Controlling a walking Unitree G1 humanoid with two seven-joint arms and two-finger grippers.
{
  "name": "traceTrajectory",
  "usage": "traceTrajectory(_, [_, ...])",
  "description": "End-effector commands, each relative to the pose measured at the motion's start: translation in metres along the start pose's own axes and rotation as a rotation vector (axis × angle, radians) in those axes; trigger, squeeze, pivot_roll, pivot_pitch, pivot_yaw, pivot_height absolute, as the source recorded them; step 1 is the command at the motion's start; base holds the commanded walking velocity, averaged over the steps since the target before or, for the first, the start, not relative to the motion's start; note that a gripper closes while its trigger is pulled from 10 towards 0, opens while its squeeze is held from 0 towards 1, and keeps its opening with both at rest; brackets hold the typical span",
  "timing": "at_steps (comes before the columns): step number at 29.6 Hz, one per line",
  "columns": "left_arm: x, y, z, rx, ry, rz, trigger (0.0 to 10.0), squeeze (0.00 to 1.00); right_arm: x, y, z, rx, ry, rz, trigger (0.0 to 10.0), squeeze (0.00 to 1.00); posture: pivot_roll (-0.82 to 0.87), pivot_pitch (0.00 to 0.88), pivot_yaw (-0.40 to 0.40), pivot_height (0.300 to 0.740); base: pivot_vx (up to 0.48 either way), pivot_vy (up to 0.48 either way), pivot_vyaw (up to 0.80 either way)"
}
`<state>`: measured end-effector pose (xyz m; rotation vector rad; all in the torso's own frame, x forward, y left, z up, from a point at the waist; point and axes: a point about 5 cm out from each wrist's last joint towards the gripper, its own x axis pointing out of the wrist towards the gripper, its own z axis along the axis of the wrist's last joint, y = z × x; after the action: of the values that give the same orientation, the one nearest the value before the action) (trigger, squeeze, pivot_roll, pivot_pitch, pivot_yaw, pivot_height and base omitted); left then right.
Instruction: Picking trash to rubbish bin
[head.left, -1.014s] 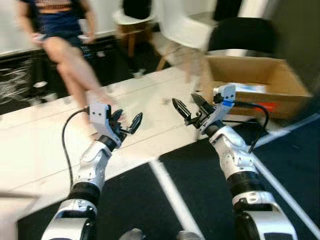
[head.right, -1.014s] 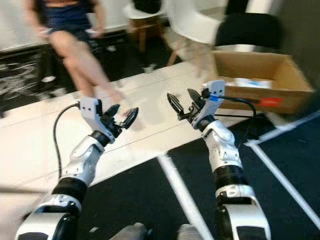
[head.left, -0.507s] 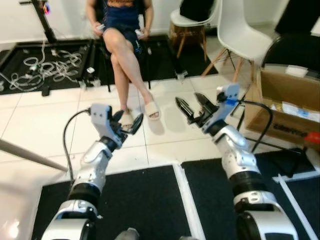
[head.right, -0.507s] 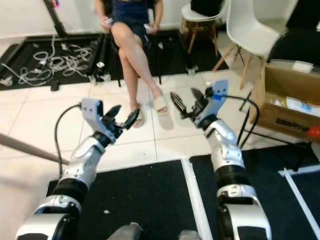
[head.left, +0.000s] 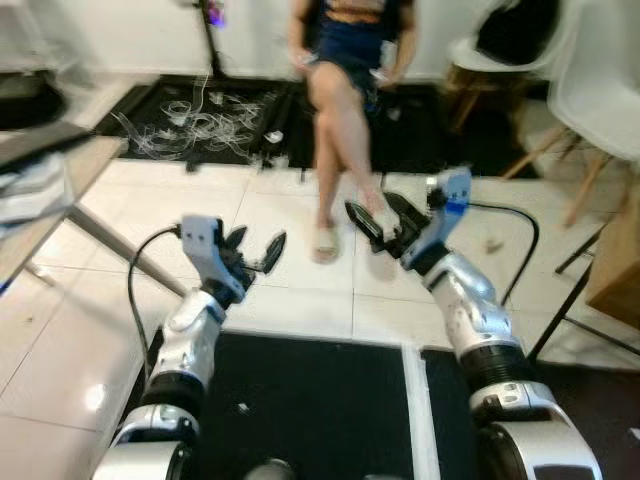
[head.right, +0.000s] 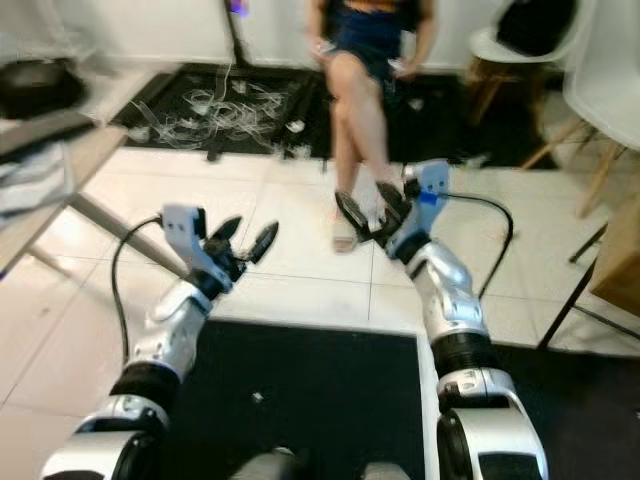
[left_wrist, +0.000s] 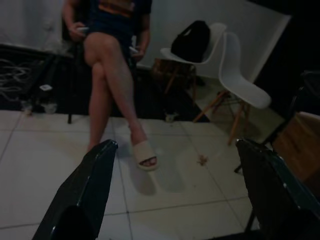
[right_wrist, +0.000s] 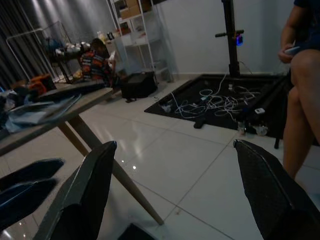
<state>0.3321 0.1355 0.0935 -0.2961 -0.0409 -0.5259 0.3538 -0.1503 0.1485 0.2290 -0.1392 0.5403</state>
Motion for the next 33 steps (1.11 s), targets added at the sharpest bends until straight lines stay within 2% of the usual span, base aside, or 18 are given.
traceTrajectory(1, [-0.0031,0.0039,-0.0011,0.009,0.013,0.01,10.0,0.0,0.0016,0.004,-0.0035,0.011,0.008,0.011,10.0,0.0,-0.02,0.026,0.006,0.74,0.0,0.0,0.77])
traceTrajectory(33, [-0.0031,0.005,-0.0003,0.011,0.015,0.007,10.0,0.0,0.0032,0.0048,-0.0033,0.017,0.006,0.014,10.0,0.0,-0.02,0.03,0.013,0.74,0.0,0.0,0.77])
